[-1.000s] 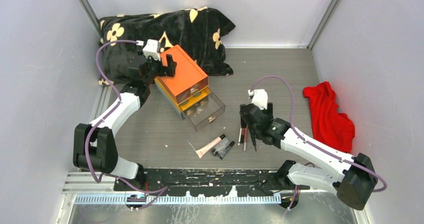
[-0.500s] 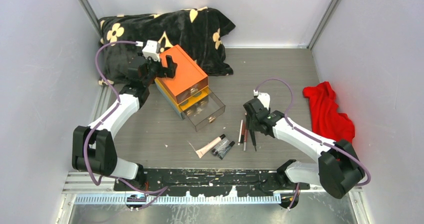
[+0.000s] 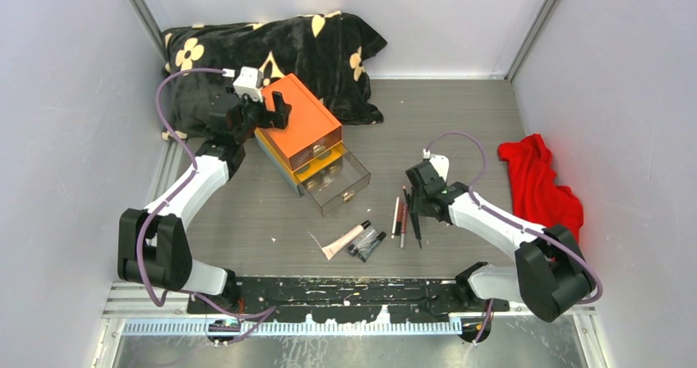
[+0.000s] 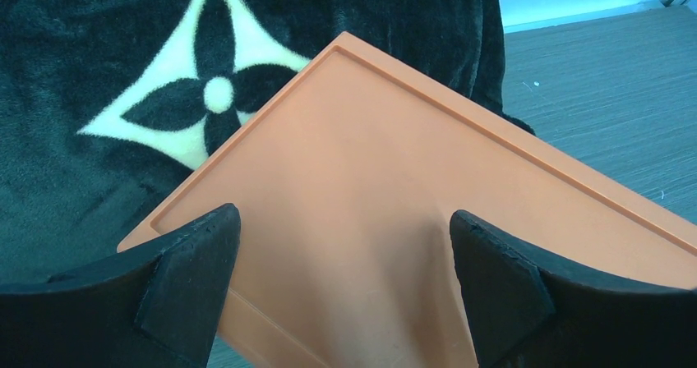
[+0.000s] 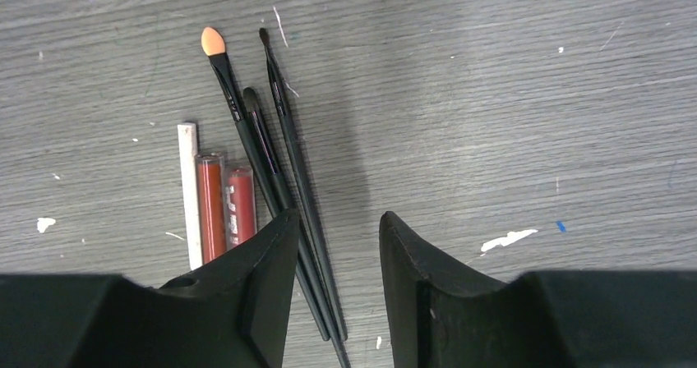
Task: Organize the makeup
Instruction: Pick up the makeup brush from the center of the board.
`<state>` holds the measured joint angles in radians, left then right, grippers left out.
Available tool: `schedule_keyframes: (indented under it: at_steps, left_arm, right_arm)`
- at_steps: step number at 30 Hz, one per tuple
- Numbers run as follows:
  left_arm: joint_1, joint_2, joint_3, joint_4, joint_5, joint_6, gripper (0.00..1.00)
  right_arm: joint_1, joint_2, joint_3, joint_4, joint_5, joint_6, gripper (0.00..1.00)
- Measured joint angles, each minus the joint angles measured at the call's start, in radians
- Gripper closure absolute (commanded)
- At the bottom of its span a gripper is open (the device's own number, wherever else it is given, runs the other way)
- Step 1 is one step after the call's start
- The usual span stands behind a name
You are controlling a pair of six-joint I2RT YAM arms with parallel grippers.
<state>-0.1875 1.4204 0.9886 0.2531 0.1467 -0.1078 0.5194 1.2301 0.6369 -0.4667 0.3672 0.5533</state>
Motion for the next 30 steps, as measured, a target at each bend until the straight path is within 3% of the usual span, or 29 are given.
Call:
schedule_keyframes:
  at_steps: [28,30]
  left_arm:
    - [0.000,-0.027,-0.013,-0.016,0.002,-0.013,0.02]
    - [0.000,-0.028,-0.013,-0.018,0.002,-0.013,0.02]
  right_arm:
    - [-0.020,0.131,-0.009,0.107,-0.029,-0.021,0.58]
    - [-0.021,0.134,-0.009,0.114,-0.029,-0.021,0.64]
